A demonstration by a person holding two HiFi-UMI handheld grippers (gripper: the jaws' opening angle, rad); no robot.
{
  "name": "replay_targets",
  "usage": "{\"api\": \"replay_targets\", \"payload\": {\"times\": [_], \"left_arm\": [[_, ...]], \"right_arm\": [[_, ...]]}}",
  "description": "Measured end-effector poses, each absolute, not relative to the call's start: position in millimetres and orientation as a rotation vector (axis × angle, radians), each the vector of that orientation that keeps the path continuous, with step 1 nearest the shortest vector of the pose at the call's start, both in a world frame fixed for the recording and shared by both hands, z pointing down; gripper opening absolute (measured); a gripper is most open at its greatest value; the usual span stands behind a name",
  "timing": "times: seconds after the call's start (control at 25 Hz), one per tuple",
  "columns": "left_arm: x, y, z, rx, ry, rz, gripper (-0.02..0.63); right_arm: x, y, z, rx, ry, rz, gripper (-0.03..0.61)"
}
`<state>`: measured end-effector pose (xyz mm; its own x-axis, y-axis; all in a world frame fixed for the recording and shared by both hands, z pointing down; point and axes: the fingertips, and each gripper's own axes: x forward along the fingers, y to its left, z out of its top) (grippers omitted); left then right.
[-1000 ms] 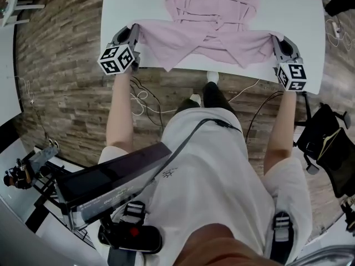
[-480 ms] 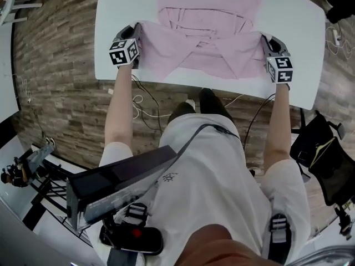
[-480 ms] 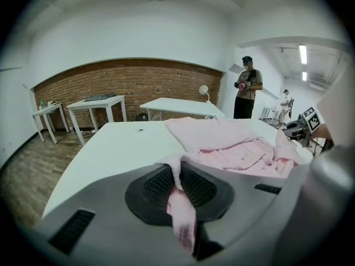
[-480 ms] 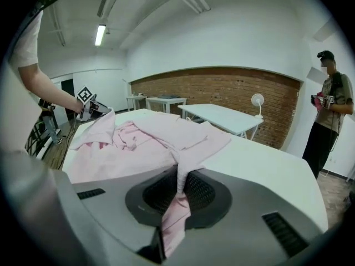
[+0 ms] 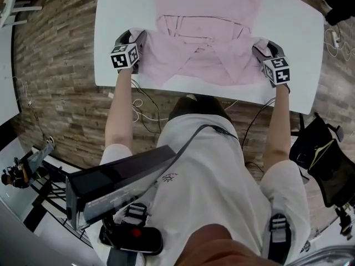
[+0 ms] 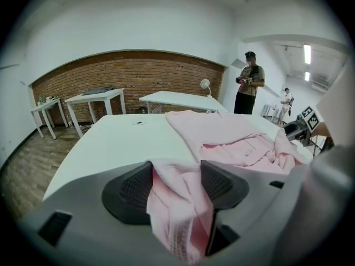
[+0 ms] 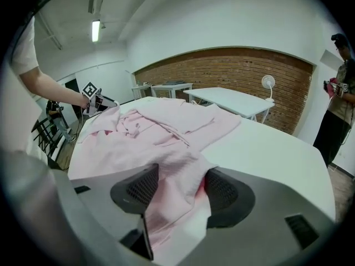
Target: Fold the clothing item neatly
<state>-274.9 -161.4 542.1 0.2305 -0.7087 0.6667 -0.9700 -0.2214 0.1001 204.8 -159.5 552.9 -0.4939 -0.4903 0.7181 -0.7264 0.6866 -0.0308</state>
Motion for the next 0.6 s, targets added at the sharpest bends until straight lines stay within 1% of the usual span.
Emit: {"api": "replay_targets", "payload": {"times": [0.12, 0.16, 0.32, 0.44, 0.6], "left_arm": [[-278, -159, 544, 2.013, -1.514, 0.672, 0.287], [-279, -160, 543, 2.02, -1.504, 0.664, 0.3], [-277, -155, 538, 2.053, -1.43, 0.615, 0.336], [-278, -153, 537, 2.077, -1.387, 0.602, 0.336], [-285, -152, 524, 2.114, -1.426, 0.57, 0.336]], "right_arm": [[210, -159, 554, 0.945, -2.174, 0.449, 0.303], [213, -159, 553, 0.957, -2.167, 0.452, 0.311], [226, -157, 545, 1.023, -2.129, 0.449, 0.314], [227, -151, 532, 1.072, -2.133, 0.427, 0.314], [208, -134, 518, 1.098, -2.186, 0.406, 0.314]]}}
